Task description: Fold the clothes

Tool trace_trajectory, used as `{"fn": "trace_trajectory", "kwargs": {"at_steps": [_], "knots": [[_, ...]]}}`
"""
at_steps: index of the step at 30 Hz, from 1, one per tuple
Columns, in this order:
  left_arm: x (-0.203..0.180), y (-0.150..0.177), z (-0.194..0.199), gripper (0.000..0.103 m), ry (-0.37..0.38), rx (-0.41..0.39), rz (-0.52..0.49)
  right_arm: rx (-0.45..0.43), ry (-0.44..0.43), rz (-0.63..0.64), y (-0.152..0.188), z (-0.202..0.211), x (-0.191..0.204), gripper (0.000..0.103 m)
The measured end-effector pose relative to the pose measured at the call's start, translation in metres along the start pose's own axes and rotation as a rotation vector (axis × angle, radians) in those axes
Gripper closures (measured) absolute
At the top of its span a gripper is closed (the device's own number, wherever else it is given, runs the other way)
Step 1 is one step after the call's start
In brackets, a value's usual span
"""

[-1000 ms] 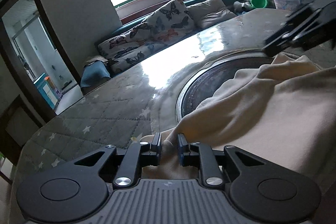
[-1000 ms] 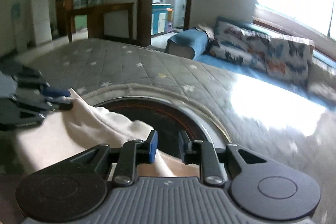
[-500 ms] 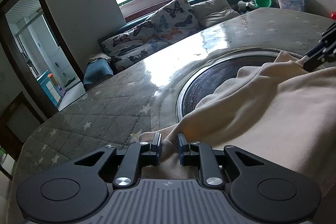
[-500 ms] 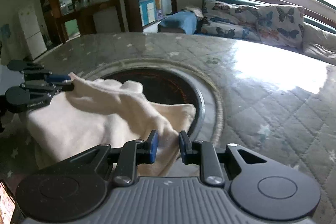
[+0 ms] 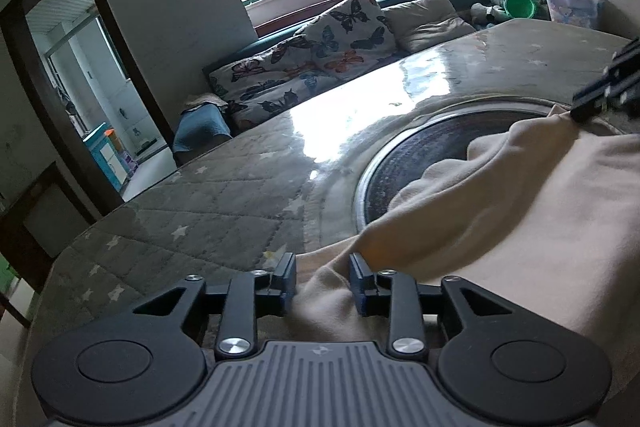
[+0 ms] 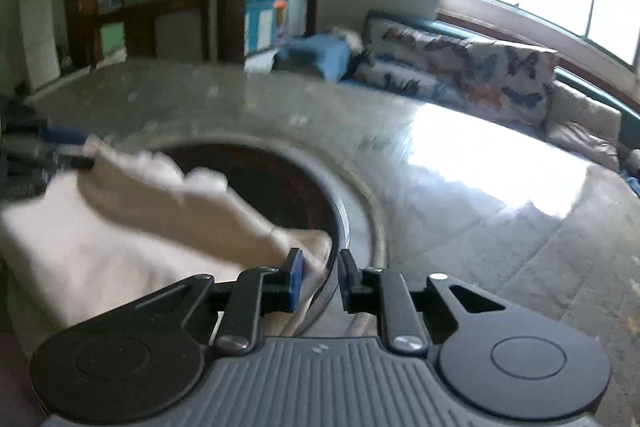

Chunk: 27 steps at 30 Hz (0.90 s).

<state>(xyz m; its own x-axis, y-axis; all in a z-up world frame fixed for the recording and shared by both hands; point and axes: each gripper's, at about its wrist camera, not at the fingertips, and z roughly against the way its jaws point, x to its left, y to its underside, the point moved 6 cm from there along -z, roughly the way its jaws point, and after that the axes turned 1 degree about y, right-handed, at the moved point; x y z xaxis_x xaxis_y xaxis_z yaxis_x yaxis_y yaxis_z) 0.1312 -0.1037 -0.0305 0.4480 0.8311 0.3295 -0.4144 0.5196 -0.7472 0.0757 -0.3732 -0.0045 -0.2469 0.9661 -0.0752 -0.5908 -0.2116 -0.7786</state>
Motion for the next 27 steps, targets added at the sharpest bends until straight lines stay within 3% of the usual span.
{"fn": "trace_trajectory", "kwargs": {"at_steps": [2, 5, 7, 8, 12, 18, 27], "knots": [[0.005, -0.003, 0.003, 0.063, -0.011, -0.008, 0.020, -0.029, -0.010, -0.011, -0.010, 0.008, 0.002, 0.086], [0.012, -0.010, 0.009, 0.067, -0.021, -0.035, 0.062, -0.049, -0.100, -0.006, -0.022, 0.013, 0.021, 0.086], [0.010, -0.018, 0.016, 0.075, 0.025, -0.059, 0.098, -0.035, -0.164, 0.012, -0.026, 0.008, 0.040, 0.086], [0.007, -0.021, 0.018, 0.087, 0.062, -0.067, 0.110, -0.025, -0.191, 0.018, -0.028, 0.003, 0.049, 0.086], [-0.021, -0.029, 0.016, 0.089, 0.175, -0.054, 0.066, 0.016, -0.247, 0.043, -0.031, -0.020, 0.078, 0.086], [-0.034, -0.029, -0.019, 0.086, 0.190, 0.048, 0.111, 0.057, -0.232, 0.023, -0.026, -0.042, 0.086, 0.086], [-0.024, -0.024, -0.010, 0.081, 0.152, 0.032, 0.158, 0.036, -0.206, -0.035, -0.022, -0.037, 0.074, 0.084]]}}
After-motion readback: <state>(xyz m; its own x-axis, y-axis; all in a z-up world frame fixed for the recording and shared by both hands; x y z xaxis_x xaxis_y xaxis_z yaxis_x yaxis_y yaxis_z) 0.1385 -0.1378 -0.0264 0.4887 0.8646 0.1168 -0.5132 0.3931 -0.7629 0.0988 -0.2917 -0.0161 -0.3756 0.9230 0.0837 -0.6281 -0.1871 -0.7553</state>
